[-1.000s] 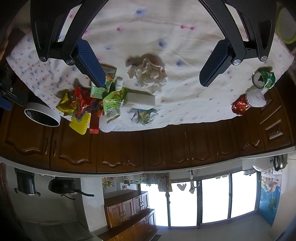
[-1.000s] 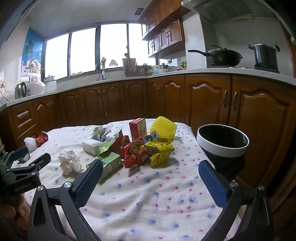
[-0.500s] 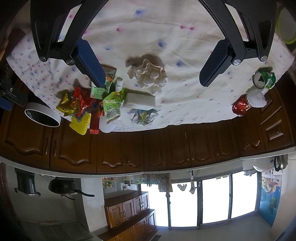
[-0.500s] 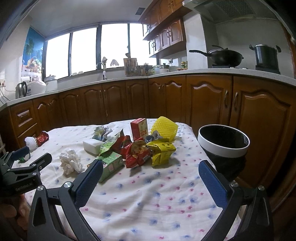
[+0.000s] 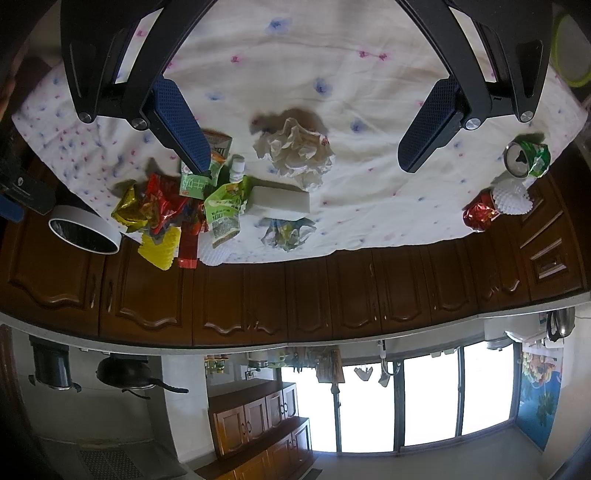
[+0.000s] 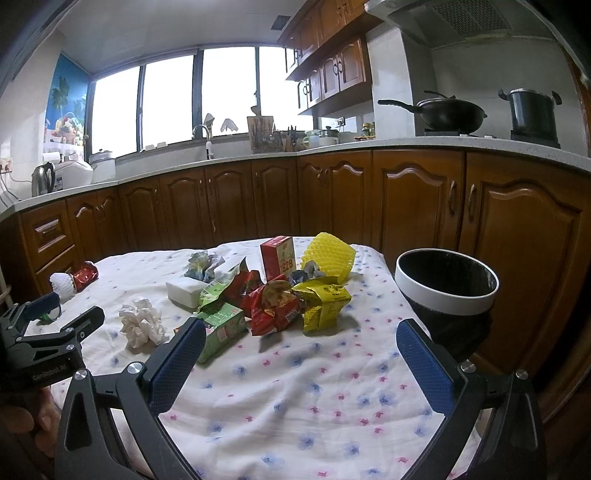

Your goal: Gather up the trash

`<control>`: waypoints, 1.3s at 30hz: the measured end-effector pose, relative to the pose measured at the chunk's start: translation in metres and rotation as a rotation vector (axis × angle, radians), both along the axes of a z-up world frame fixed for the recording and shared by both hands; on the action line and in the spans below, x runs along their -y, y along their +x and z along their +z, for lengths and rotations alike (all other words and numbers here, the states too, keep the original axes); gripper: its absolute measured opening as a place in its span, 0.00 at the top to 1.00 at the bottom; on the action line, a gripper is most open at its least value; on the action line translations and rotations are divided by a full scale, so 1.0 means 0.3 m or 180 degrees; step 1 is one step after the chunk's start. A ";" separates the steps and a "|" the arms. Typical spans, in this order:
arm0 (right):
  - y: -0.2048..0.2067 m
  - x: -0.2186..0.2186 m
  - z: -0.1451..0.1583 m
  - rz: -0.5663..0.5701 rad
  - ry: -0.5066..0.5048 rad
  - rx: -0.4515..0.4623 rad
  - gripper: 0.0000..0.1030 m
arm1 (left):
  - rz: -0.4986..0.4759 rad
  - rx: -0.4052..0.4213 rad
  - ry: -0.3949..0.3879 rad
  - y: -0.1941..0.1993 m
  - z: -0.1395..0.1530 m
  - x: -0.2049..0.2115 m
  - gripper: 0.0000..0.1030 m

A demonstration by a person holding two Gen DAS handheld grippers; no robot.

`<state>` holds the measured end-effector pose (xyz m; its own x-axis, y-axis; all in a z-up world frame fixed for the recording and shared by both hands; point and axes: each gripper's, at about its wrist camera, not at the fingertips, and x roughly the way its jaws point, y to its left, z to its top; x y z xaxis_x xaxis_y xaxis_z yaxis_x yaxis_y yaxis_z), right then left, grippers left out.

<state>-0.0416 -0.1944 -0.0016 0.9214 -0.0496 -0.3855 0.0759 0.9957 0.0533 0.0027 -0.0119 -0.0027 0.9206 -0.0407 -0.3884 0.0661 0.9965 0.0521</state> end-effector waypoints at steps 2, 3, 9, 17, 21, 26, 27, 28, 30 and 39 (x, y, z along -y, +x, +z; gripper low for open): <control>0.002 -0.005 0.001 0.0005 0.0001 -0.0001 0.00 | 0.0002 -0.0012 0.0001 0.004 -0.001 0.000 0.00; 0.002 -0.007 0.001 0.0005 0.0002 -0.0003 0.00 | 0.0000 -0.0018 0.0000 0.006 -0.003 -0.001 0.00; 0.017 -0.004 -0.005 0.0035 0.0023 -0.0056 0.00 | -0.0017 -0.0092 -0.0022 0.023 -0.016 -0.006 0.00; 0.083 0.042 -0.027 0.0174 0.0272 -0.0277 0.00 | -0.0019 -0.0305 -0.0063 0.095 -0.031 -0.050 0.00; 0.129 0.034 -0.040 0.0294 0.0362 -0.0391 0.00 | 0.0001 -0.0451 -0.0084 0.145 -0.053 -0.078 0.00; 0.199 0.020 -0.045 0.0324 0.0325 -0.0505 0.04 | -0.0043 -0.0625 -0.0082 0.206 -0.076 -0.090 0.00; 0.214 0.020 -0.045 0.0319 0.0327 -0.0521 0.06 | -0.0055 -0.0650 -0.0079 0.219 -0.080 -0.090 0.00; 0.226 0.022 -0.046 0.0311 0.0337 -0.0551 0.12 | -0.0073 -0.0682 -0.0082 0.233 -0.082 -0.091 0.00; 0.265 0.018 -0.051 0.0387 0.0451 -0.0655 0.22 | -0.0101 -0.0742 -0.0094 0.260 -0.088 -0.094 0.00; 0.399 -0.166 -0.138 0.0854 0.0637 -0.1117 0.26 | -0.0306 -0.1005 -0.0129 0.354 -0.126 -0.100 0.02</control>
